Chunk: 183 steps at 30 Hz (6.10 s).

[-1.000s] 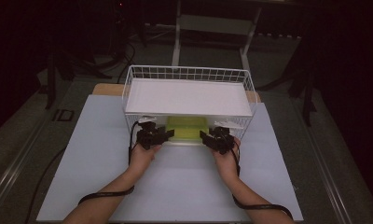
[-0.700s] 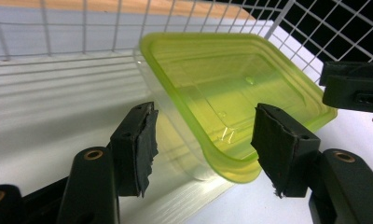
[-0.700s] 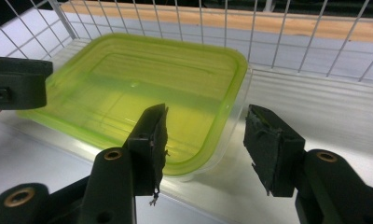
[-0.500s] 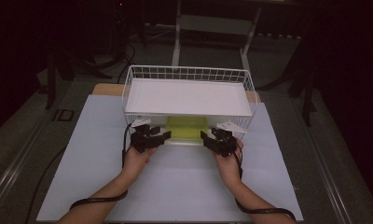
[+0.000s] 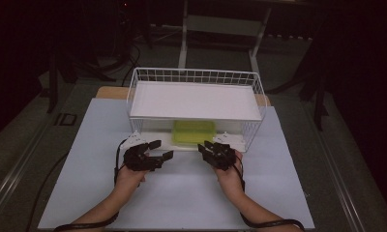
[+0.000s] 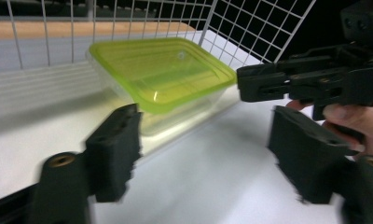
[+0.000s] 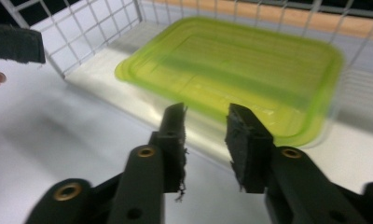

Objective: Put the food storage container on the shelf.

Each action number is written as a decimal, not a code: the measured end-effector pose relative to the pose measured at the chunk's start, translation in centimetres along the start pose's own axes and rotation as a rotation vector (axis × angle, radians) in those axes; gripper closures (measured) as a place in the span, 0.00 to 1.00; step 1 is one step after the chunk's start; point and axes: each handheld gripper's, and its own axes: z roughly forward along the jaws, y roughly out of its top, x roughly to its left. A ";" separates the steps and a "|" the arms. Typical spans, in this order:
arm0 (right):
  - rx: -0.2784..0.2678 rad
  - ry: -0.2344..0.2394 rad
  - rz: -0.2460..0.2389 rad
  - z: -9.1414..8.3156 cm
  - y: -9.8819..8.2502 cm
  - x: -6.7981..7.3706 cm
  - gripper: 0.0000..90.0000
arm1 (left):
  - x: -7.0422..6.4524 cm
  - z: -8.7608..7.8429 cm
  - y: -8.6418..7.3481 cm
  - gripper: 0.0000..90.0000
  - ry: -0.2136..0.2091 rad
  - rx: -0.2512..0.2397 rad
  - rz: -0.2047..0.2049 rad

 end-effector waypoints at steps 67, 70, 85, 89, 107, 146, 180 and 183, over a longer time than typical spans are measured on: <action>-0.015 -0.020 -0.024 2.8 1.1 0.6 0.59 | -1.3 0.1 -1.4 0.01 -0.005 -0.029 0.137; -0.016 -0.007 -0.020 2.4 1.0 0.5 0.47 | -1.4 0.2 -1.3 0.01 -0.010 -0.026 0.139; 0.015 0.121 -0.002 1.1 0.4 -0.4 0.18 | -2.3 -0.2 -0.2 0.01 -0.057 -0.012 0.143; 0.004 0.124 -0.014 0.4 0.3 -0.4 0.19 | -2.6 -0.6 -0.1 0.01 -0.097 -0.012 0.134; -0.002 0.230 -0.032 -4.2 -0.7 0.8 0.20 | -3.9 -3.6 -0.3 0.01 -0.181 0.015 0.144; 0.017 0.375 -0.137 -8.9 -5.1 -1.3 0.19 | -4.3 -6.0 -4.1 0.01 -0.212 0.069 0.177; 0.105 0.373 -0.171 -7.2 -6.7 -2.9 0.19 | -3.5 -5.1 -5.1 0.01 -0.147 0.106 0.170; 0.101 0.378 -0.166 -7.2 -6.6 -2.9 0.19 | -3.4 -5.0 -5.2 0.01 -0.153 0.103 0.163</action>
